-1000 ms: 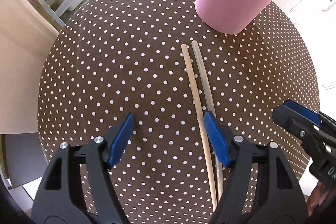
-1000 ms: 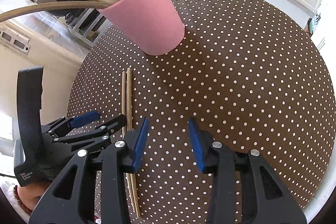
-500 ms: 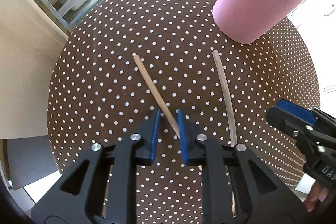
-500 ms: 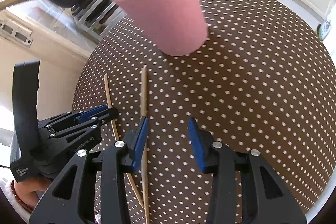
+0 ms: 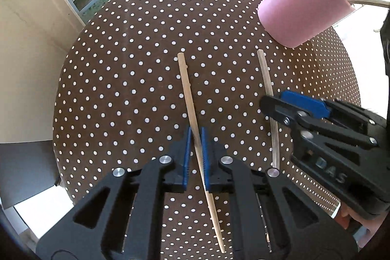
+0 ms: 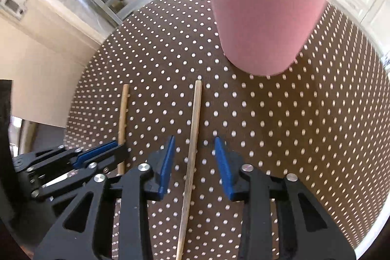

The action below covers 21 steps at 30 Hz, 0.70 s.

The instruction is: Organize utensils

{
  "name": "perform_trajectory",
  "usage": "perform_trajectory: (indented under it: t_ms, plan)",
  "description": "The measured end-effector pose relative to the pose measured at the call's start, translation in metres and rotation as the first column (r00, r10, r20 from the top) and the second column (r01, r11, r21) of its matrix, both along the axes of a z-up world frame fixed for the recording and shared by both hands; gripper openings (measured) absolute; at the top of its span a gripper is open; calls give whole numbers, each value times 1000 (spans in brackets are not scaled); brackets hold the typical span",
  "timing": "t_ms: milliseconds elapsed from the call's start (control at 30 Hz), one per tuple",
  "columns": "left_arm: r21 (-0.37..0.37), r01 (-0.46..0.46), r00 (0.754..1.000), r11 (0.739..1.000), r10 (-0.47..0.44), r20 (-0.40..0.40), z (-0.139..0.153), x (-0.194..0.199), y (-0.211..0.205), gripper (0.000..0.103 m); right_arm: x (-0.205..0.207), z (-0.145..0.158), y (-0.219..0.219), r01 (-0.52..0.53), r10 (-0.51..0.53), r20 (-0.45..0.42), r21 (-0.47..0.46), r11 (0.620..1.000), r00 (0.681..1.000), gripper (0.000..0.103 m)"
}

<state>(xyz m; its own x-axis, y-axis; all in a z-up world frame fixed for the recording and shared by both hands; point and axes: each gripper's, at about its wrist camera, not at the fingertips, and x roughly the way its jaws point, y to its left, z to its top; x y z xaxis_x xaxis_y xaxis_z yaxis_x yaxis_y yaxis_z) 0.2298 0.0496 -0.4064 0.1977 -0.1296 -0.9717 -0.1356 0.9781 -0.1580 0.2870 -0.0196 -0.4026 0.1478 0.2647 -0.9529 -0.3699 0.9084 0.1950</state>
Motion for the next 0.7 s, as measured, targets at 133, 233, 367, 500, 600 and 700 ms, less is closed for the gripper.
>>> perform_trajectory:
  t_ms: [133,233,367,500,600,700]
  plan:
    - [4,-14,1000,1000,14,-4,-1,-1,0,9,2,-4,17,-30,31,18,-67,997,999,24]
    - [0,-15,1000,1000,15,-5,-2,2,-1,9,5,-7,21,-34,37,31,-97,995,999,10]
    - [8,-12,1000,1000,12,0,8,1,-6,7,9,-10,11,-18,19,9,-61,998,1000,5]
    - [1,-10,1000,1000,10,29,19,0,-5,7,7,-7,-4,5,-5,-11,-6,1000,1000,5]
    - [0,-6,999,1000,6,53,27,-2,-4,7,1,1,-15,41,-41,-12,56,998,999,5]
    - [-8,-10,997,1000,11,78,36,-6,-1,7,-4,11,-22,61,-61,-2,113,992,998,5]
